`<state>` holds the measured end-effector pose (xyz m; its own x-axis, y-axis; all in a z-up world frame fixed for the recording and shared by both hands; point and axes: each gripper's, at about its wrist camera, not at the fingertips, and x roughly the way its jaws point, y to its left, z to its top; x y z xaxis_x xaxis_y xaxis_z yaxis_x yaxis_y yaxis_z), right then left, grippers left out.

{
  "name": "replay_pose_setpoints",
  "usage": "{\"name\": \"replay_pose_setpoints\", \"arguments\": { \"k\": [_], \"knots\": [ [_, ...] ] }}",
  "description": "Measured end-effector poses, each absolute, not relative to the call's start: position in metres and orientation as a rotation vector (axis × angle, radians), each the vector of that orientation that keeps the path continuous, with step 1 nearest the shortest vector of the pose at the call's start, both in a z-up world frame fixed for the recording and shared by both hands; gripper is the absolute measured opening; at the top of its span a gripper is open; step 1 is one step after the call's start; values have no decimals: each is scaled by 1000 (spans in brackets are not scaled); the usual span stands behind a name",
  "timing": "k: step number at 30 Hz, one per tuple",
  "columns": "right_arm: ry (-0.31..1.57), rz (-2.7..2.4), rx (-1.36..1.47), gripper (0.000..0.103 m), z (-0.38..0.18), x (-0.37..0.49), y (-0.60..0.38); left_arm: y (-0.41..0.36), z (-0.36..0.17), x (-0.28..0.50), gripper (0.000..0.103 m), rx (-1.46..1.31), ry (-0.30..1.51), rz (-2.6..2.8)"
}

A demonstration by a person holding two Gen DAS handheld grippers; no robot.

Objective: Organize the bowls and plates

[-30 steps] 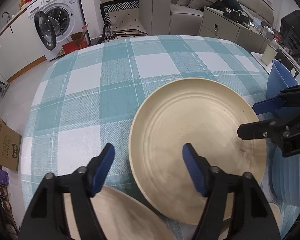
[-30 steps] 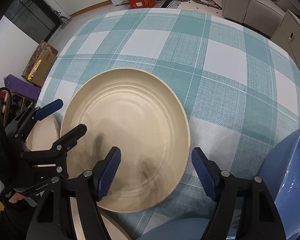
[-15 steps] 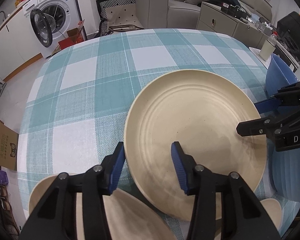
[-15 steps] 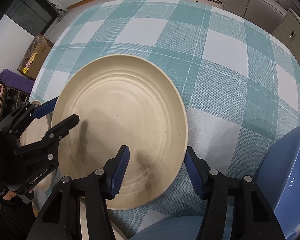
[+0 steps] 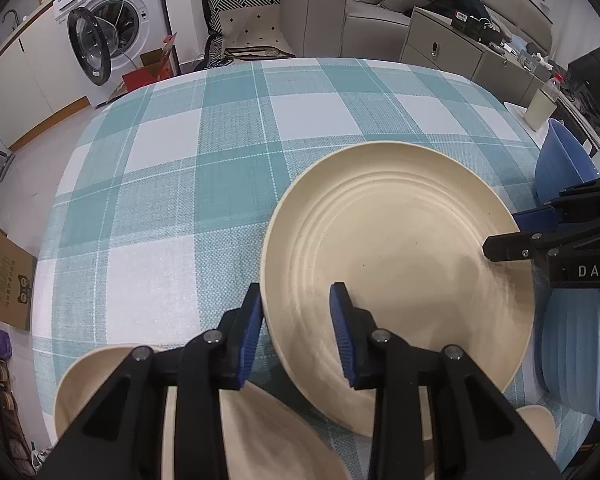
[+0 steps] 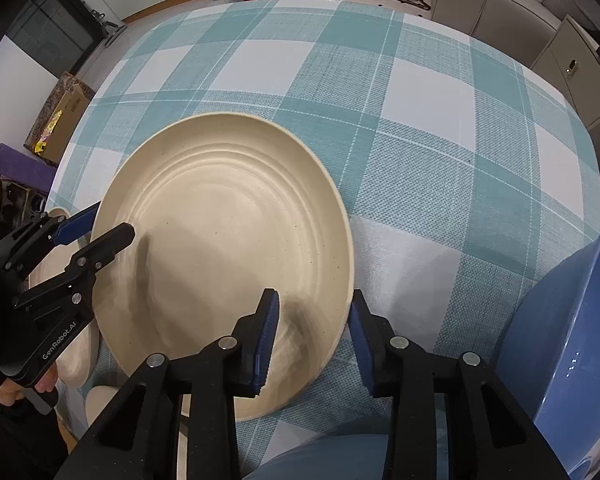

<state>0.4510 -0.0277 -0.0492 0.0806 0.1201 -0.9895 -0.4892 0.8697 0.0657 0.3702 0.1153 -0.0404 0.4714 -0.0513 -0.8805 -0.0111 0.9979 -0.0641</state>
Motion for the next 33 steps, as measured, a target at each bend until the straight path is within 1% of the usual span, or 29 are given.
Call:
{"name": "replay_pose_setpoints", "arguments": {
  "k": [6,11,17,25,33],
  "knots": [
    [1404,451,-319,26,-48,452,-32,113,-37,370,32,-59,1075,-20],
    [1395,446,-307,23,-43,453,-37,114,-34,371,32,-64,1070,-17],
    [1375,430,-291,22,-34,451,-44,114,-28,369,32,-72,1054,-16],
    [1335,432,-284,18,-20,446,-50,116,-20,367,32,-82,1027,-11],
    [1354,421,-273,17,-26,449,-50,114,-33,368,32,-95,1052,-17]
  ]
}}
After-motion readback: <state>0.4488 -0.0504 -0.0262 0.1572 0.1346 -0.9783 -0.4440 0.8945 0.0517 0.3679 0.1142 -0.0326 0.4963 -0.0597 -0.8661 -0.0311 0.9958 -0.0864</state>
